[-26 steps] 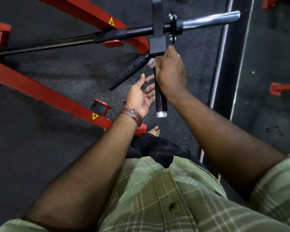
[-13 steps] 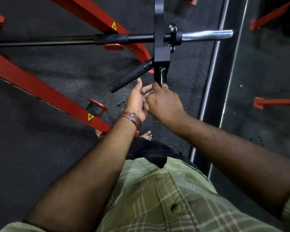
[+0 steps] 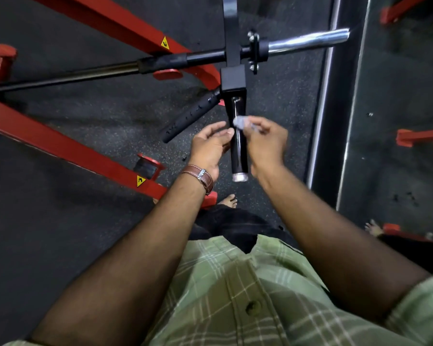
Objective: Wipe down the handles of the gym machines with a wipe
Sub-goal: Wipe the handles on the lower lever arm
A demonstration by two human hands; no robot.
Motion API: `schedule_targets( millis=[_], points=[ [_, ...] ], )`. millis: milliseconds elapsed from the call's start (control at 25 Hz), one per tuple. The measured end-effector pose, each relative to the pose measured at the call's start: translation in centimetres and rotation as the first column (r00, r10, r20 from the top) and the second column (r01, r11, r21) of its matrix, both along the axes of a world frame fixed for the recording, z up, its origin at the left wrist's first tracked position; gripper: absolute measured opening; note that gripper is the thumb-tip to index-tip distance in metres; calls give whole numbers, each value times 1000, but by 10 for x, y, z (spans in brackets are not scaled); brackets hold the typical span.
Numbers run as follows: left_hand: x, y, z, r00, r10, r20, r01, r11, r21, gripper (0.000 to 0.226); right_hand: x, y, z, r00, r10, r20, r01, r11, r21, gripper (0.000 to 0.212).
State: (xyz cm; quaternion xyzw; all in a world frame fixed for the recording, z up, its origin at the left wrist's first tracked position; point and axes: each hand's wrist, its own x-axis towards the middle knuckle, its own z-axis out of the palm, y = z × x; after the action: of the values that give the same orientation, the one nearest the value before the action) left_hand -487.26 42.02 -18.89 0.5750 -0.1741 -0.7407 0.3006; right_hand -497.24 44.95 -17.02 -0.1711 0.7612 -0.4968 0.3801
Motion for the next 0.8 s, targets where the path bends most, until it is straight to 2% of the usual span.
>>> schedule_targets(
  millis=[80, 160, 240, 320, 360, 400, 480, 560, 640, 680, 800],
  points=[
    [-2, 1, -3, 999, 21, 40, -21, 1000, 1, 29, -11, -44, -13, 928, -173, 331, 163, 985, 57, 12],
    [-4, 1, 1, 998, 33, 57, -34, 999, 9, 28, -26, -63, -30, 771, -203, 604, 154, 979, 132, 18],
    [-5, 0, 3, 997, 52, 62, -53, 999, 4, 29, -32, -41, -48, 700, -130, 702, 15, 986, 168, 30],
    [-6, 1, 5, 995, 54, 83, -54, 999, 0, 33, -25, -7, -51, 627, -27, 779, -111, 986, 123, 23],
    [-7, 3, 4, 994, 49, 96, -49, 999, 2, 34, -21, 1, -47, 589, -1, 808, -118, 989, 87, 21],
    [-7, 4, 3, 994, 49, 102, -49, 999, 6, 36, -18, -2, -45, 534, 10, 846, -93, 995, 47, 23],
    [-7, 8, 2, 993, 54, 108, -55, 998, 9, 35, -15, -28, -45, 371, -67, 926, 80, 996, 40, 30],
    [-7, 10, 1, 992, 48, 116, -50, 999, 13, 31, -16, -55, -43, 308, -111, 945, 159, 985, 65, 32],
    [-6, 12, 0, 992, 34, 119, -37, 999, 28, 30, -13, -44, -45, 335, -65, 940, 129, 991, 22, 27],
    [-6, 12, -1, 992, 23, 121, -28, 999, 37, 32, -11, -27, -48, 385, -29, 923, 92, 996, -7, 21],
    [-4, 12, 0, 992, -11, 126, 3, 998, 61, 34, -13, 16, -57, 505, 107, 857, -74, 994, -80, 20]
  ],
)
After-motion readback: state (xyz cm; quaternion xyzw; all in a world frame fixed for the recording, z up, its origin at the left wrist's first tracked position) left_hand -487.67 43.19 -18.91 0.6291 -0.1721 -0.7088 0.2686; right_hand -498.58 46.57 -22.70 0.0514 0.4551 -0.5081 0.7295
